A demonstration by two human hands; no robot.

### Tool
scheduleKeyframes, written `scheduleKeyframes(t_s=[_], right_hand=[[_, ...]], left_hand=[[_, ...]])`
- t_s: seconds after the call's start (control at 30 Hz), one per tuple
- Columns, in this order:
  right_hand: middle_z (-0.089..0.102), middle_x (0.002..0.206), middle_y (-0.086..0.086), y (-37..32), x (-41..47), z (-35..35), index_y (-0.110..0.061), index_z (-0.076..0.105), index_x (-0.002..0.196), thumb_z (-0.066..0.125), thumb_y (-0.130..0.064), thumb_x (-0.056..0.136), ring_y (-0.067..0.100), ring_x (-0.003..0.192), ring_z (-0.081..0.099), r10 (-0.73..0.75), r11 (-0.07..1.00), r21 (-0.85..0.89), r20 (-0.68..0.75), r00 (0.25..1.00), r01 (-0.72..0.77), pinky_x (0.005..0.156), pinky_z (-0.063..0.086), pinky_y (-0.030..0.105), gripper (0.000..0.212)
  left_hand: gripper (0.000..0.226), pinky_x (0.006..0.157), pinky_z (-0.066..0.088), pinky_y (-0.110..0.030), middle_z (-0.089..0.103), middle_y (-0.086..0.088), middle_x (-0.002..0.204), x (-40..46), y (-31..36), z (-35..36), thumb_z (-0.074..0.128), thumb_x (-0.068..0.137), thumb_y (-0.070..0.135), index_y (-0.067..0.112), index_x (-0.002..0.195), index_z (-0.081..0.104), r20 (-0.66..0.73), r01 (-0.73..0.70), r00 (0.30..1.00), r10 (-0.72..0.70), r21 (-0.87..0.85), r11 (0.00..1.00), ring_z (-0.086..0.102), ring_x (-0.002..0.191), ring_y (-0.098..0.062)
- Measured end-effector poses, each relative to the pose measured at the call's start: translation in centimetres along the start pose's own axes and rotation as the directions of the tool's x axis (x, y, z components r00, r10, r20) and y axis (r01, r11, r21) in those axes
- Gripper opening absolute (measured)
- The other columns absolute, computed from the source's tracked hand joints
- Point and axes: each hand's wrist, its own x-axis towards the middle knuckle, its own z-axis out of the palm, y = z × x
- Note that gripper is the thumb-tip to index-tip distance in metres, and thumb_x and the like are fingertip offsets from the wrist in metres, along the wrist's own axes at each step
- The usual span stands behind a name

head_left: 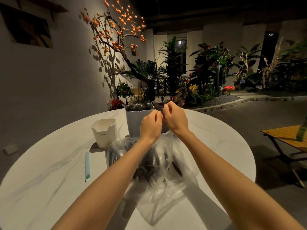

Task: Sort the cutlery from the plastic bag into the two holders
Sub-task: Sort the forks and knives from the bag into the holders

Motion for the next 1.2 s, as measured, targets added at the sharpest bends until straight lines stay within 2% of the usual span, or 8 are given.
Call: scheduleKeyframes(t_s=[0.33,0.47,0.6,0.7,0.83,0.93,1.07,1.2], right_hand=[[0.062,0.068,0.005,1.3,-5.9,0.0,-0.012,0.058,0.077,0.043,-0.024,0.099,0.024,0.065,0.060,0.044,0.994,0.102,0.025,0.999,-0.046,0.062,0.050,0.037,0.029],[0.059,0.060,0.002,2.6,-8.0,-0.3,-0.010,0.059,0.061,0.040,-0.026,0.098,0.027,0.063,0.058,0.108,0.994,0.018,0.041,0.993,-0.109,0.062,0.049,0.039,0.044],[0.065,0.073,0.008,3.9,-9.9,-0.3,-0.007,0.062,0.064,0.038,-0.025,0.093,0.027,0.068,0.058,0.218,0.956,-0.231,0.150,0.964,-0.180,0.061,0.044,0.034,0.042],[0.062,0.076,0.007,4.3,-10.2,-0.4,-0.010,0.058,0.064,0.038,-0.027,0.093,0.025,0.068,0.054,0.270,0.919,-0.347,0.214,0.939,-0.185,0.060,0.038,0.031,0.039],[0.060,0.065,0.001,4.3,-10.2,-0.5,-0.013,0.063,0.070,0.042,-0.025,0.094,0.019,0.065,0.054,0.268,0.895,-0.433,0.322,0.908,-0.110,0.058,0.034,0.026,0.034],[0.068,0.092,0.003,4.6,-10.0,-0.7,-0.015,0.070,0.096,0.046,-0.017,0.093,0.023,0.094,0.059,0.279,0.868,-0.489,0.333,0.901,-0.088,0.087,0.032,0.034,0.024],[0.066,0.112,0.007,4.5,-9.8,-0.2,-0.015,0.066,0.114,0.051,-0.006,0.092,0.027,0.109,0.056,0.184,0.804,-0.594,0.244,0.952,-0.003,0.101,0.033,0.037,0.028],[0.067,0.104,0.011,4.0,-10.3,0.7,-0.009,0.069,0.105,0.052,-0.001,0.090,0.027,0.092,0.061,0.133,0.820,-0.561,0.371,0.919,0.108,0.082,0.046,0.032,0.024]], left_hand=[[0.031,0.065,0.052,-0.048,0.058,0.003,0.064,-5.7,-1.3,-1.3,0.043,0.101,0.023,0.014,0.076,0.060,0.036,-0.041,0.999,0.039,0.047,0.998,0.057,0.063,-0.019],[0.021,0.085,0.039,-0.035,0.056,0.007,0.090,-7.2,-1.9,-1.6,0.052,0.093,0.040,0.021,0.087,0.061,0.039,-0.089,0.996,0.080,0.410,0.908,0.051,0.092,-0.015],[0.039,0.100,0.025,-0.040,0.042,-0.002,0.125,-8.4,-3.3,-1.9,0.052,0.088,0.051,0.023,0.115,0.051,-0.001,0.081,0.995,-0.103,0.627,0.775,0.034,0.120,-0.022],[0.053,0.107,0.026,-0.050,0.048,-0.004,0.133,-8.6,-4.4,-2.1,0.046,0.090,0.060,0.021,0.125,0.048,0.070,0.140,0.964,-0.256,0.686,0.714,0.040,0.126,-0.025],[0.035,0.096,0.038,-0.043,0.063,-0.007,0.114,-8.4,-4.6,-2.7,0.040,0.098,0.041,0.015,0.109,0.061,0.106,0.167,0.946,-0.308,0.653,0.739,0.056,0.109,-0.029],[0.034,0.077,0.039,-0.033,0.063,-0.004,0.091,-8.1,-4.8,-2.8,0.035,0.103,0.027,0.012,0.091,0.063,0.070,0.227,0.954,-0.293,0.476,0.850,0.057,0.088,-0.024],[0.033,0.071,0.039,-0.031,0.056,-0.002,0.082,-7.3,-5.2,-2.6,0.034,0.104,0.027,0.009,0.089,0.058,0.044,0.274,0.956,-0.291,0.229,0.934,0.054,0.080,-0.020],[0.028,0.077,0.041,-0.032,0.056,-0.006,0.094,-6.9,-5.2,-2.7,0.032,0.104,0.026,0.010,0.098,0.054,0.056,0.350,0.933,-0.356,0.101,0.931,0.052,0.087,-0.019]])
